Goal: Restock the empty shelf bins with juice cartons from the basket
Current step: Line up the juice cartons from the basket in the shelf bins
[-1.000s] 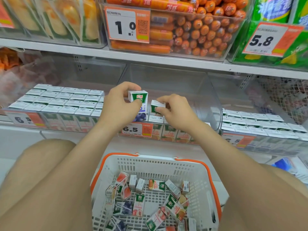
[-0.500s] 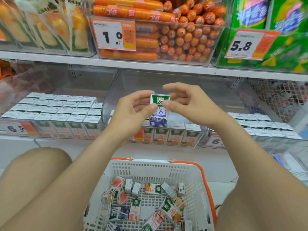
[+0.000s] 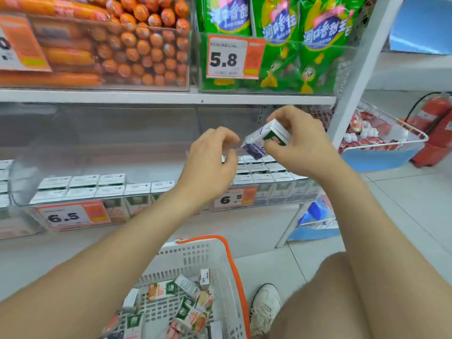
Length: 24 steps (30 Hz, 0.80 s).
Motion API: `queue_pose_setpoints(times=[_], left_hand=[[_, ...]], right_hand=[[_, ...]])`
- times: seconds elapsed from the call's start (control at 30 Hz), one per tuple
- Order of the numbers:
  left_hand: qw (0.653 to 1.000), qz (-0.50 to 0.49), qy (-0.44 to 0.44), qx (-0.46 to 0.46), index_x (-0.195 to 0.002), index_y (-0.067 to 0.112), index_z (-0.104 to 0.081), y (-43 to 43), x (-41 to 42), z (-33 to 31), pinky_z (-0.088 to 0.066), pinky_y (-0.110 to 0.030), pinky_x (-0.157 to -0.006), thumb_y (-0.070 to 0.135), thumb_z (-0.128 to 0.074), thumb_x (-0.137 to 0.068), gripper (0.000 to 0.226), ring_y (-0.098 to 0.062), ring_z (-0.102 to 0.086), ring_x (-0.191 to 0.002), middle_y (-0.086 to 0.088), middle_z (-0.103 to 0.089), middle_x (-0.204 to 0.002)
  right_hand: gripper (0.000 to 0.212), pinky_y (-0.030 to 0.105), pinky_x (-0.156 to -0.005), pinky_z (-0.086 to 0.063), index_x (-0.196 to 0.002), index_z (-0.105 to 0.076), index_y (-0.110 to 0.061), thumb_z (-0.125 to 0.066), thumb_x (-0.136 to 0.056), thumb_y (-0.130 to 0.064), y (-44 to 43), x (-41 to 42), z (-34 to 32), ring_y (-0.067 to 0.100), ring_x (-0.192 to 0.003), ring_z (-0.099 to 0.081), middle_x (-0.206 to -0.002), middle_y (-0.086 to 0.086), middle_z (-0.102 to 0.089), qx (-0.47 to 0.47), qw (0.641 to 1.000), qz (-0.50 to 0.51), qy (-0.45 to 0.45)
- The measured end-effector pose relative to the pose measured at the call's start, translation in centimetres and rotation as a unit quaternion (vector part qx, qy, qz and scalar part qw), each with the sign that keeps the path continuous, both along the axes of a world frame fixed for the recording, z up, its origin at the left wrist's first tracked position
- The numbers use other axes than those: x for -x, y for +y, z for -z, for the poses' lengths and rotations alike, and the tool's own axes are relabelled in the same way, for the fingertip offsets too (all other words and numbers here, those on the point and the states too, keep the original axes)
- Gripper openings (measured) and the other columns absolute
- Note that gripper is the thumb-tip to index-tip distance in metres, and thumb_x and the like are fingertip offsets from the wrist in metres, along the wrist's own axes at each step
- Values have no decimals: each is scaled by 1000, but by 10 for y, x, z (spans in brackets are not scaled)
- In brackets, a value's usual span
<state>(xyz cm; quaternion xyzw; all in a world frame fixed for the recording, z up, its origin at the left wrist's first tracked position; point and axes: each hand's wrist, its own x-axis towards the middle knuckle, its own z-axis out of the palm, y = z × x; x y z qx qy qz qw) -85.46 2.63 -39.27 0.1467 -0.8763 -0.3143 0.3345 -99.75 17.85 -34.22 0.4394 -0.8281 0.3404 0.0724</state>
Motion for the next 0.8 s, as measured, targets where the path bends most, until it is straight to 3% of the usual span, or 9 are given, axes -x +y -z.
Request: queue_pose_setpoints(times=[0.17, 0.27, 0.37, 0.47, 0.63, 0.8], left_hand=[[977, 51, -148, 144, -136, 17, -60, 17, 41, 23, -43, -39, -104, 33, -51, -105, 36, -29, -53, -126, -5, -57, -138], [954, 63, -220, 194, -146, 24, -52, 23, 54, 41, -36, -45, -113, 53, -43, -106, 51, -33, -44, -138, -5, -48, -152], [926, 57, -271, 257, -152, 30, -40, 24, 55, 58, -33, -49, -116, 67, -29, -102, 63, -31, -38, -142, -2, -43, -155], [904, 38, -277, 324, -150, 28, -37, 25, 54, 64, -37, -50, -112, 71, -22, -98, 70, -33, -43, -137, -5, -45, -153], [907, 21, -267, 325, -147, 29, -39, 26, 58, 70, -39, -49, -109, 66, -22, -103, 61, -32, -46, -133, -3, -48, -150], [905, 17, -259, 337, -149, 27, -39, 26, 59, 72, -41, -49, -109, 60, -28, -107, 55, -33, -46, -133, -4, -48, -150]], right_hand=[[36, 35, -76, -45, -123, -59, -9, -66, -88, -11, 28, 62, 15, 34, -96, -60, -107, 13, -68, -54, 987, 81, 124], [40, 45, -79, -46, -127, -57, -6, -70, -89, -8, 32, 88, 27, 41, -103, -54, -113, 19, -61, -136, 967, 99, 190], [43, 46, -69, -43, -124, -58, -3, -71, -84, 7, 30, 106, 43, 37, -89, -47, -112, 19, -50, -203, 944, 97, 242], [47, 44, -66, -35, -123, -61, -4, -67, -81, 16, 23, 113, 48, 36, -90, -46, -110, 17, -47, -235, 936, 105, 240], [48, 43, -72, -34, -119, -68, -2, -68, -76, 19, 13, 116, 46, 42, -101, -53, -108, 19, -56, -257, 916, 160, 264], [31, 44, -71, -39, -105, -69, 0, -74, -78, 15, 15, 120, 52, 42, -100, -56, -104, 20, -56, -288, 910, 165, 250]])
